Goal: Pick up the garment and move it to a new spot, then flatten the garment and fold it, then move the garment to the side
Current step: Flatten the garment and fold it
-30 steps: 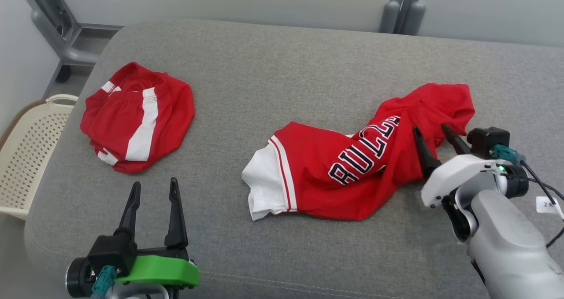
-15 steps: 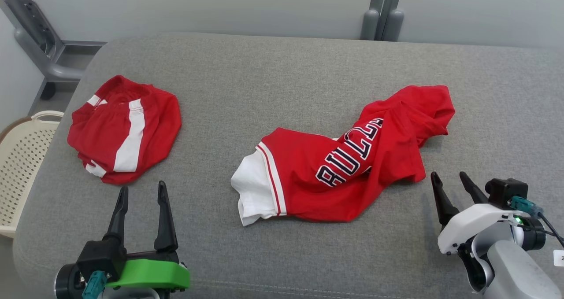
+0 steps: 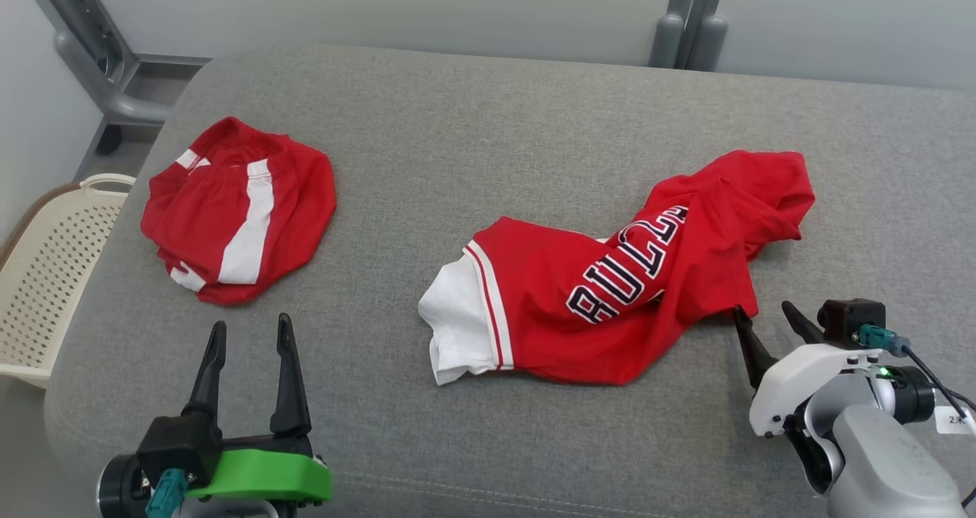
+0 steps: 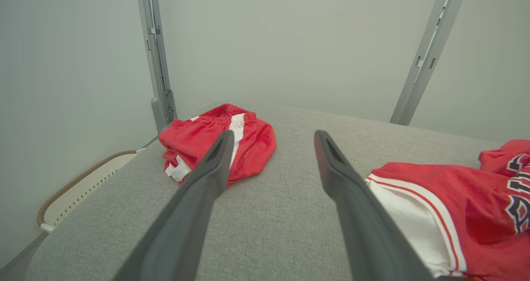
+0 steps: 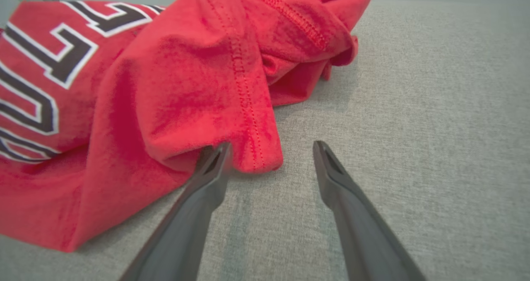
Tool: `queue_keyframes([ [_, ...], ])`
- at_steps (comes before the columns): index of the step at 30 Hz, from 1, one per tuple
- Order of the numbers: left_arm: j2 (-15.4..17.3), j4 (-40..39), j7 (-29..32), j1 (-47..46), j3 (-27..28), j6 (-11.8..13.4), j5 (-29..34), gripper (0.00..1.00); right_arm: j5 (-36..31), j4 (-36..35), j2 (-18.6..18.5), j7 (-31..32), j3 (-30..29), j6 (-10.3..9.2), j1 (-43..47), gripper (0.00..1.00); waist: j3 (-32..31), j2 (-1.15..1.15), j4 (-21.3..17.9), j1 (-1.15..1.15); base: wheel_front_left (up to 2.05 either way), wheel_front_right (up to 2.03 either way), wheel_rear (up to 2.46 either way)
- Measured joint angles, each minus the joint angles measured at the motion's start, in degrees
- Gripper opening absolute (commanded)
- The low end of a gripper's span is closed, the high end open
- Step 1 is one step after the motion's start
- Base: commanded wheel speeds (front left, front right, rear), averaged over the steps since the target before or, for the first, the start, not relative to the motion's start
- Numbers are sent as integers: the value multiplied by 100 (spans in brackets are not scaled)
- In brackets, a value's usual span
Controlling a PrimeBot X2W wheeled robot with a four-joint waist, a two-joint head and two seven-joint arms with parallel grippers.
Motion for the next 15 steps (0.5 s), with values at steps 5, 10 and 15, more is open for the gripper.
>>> queue_keyframes([
  [5,0,3,0,-10,-14,-19,-1,100,29,458,0,15,62,0,-257,100,64,0,125,0,0,0,0],
  [10,0,15,0,-68,-57,-24,-2,100,78,889,-26,-3,147,-1,-509,100,157,0,246,0,0,0,0],
  [15,0,24,0,-120,-60,-23,-5,100,263,1036,15,-129,361,0,-656,0,230,0,362,0,0,0,0],
])
